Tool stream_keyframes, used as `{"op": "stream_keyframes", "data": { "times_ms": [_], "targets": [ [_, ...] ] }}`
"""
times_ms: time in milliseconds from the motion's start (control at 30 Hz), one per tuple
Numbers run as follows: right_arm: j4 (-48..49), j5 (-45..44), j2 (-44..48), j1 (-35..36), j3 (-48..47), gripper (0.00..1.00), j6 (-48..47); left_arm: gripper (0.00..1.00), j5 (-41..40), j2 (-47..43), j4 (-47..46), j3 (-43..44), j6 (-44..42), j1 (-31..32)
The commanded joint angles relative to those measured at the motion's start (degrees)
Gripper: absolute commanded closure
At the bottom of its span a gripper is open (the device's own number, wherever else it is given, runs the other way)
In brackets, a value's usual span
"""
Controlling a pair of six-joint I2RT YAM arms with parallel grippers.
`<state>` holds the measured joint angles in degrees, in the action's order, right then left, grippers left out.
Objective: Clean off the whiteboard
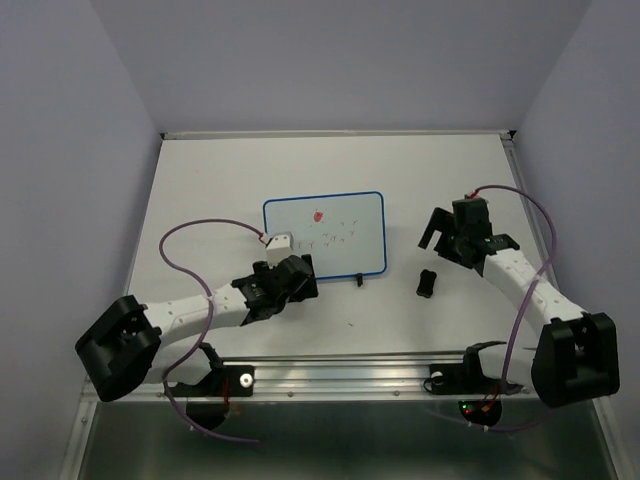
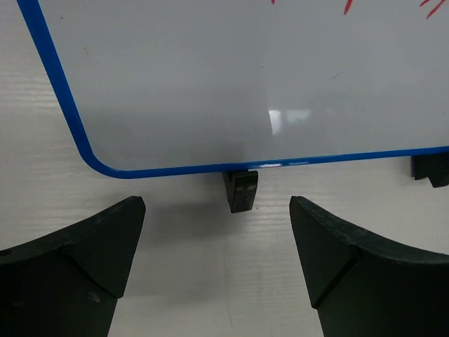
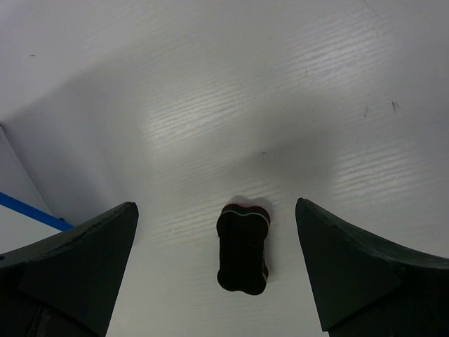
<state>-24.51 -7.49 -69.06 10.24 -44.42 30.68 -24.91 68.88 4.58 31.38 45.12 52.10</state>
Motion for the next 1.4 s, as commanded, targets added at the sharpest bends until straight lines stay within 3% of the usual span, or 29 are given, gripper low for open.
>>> {"op": "stream_keyframes", "data": {
  "times_ms": [0,133,567,833,1133,1367],
  "targets": [
    [-0.45,-0.77,0.50,1.27,2.58,0.00,2.19,0.03,-5.59,1.69,-1.15,2.38,3.39,0.64],
    [-1.50,-4.37,3.31,1.80,4.60,0.02,2.72,0.17,-6.82,2.83,-3.96,1.14,4.27,0.81],
    [-1.68,-8.51,2.53,6.20,6.63,0.11,7.03,0.38,-10.24,8.28,-6.78,2.11,4.97,5.03],
    [-1.24,-8.69,0.50,8.04,7.51,0.10,7.64,0.55,-13.50,10.39,-6.34,3.16,7.70,5.65],
    [-0.71,-9.48,-0.90,8.57,7.07,0.09,7.73,0.63,-15.70,14.70,-6.16,5.36,8.05,6.35],
    [-0.27,-10.35,-1.87,9.10,7.07,0.09,7.47,0.82,-16.66,15.41,-5.28,5.98,8.93,6.70]
  ]
}}
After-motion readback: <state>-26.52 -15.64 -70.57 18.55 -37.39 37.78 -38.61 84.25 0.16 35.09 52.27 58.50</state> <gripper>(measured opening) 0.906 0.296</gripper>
